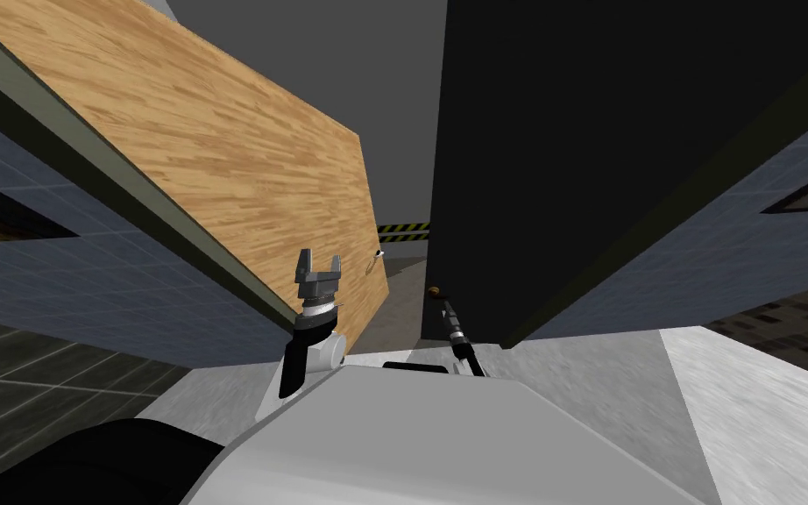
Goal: Push the door open
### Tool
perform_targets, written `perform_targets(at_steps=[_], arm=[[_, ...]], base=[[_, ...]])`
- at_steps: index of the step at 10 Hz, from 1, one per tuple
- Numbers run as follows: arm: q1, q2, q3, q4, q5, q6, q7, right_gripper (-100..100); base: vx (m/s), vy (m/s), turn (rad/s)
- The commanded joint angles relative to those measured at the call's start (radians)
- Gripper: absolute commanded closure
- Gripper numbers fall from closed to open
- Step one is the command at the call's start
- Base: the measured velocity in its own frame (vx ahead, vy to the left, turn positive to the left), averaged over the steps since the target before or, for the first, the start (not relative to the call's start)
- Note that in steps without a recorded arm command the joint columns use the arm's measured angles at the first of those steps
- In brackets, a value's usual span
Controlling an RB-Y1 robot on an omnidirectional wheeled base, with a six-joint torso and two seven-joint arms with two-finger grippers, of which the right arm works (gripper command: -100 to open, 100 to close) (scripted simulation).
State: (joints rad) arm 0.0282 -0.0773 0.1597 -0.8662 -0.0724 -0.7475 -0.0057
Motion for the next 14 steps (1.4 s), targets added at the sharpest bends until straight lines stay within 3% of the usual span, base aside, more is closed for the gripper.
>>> perform_targets(at_steps=[1,5,6,11,14], arm=[[-0.003,0.004,-0.004,0.006,-0.001,-0.003,0.001,-100],[-0.007,0.013,-0.01,0.015,-0.003,-0.006,0.003,-100],[-0.007,0.013,-0.01,0.015,-0.003,-0.006,0.003,100],[-0.007,0.013,-0.01,0.015,-0.003,-0.006,0.003,100],[-0.009,0.011,-0.028,0.021,-0.009,-0.004,0.015,100]], base=[[0.215,0.019,0.024],[0.173,0.015,0.021],[-0.01,-0.002,-0.003],[-0.017,-0.002,0.001],[0.125,0.027,-0.04]])
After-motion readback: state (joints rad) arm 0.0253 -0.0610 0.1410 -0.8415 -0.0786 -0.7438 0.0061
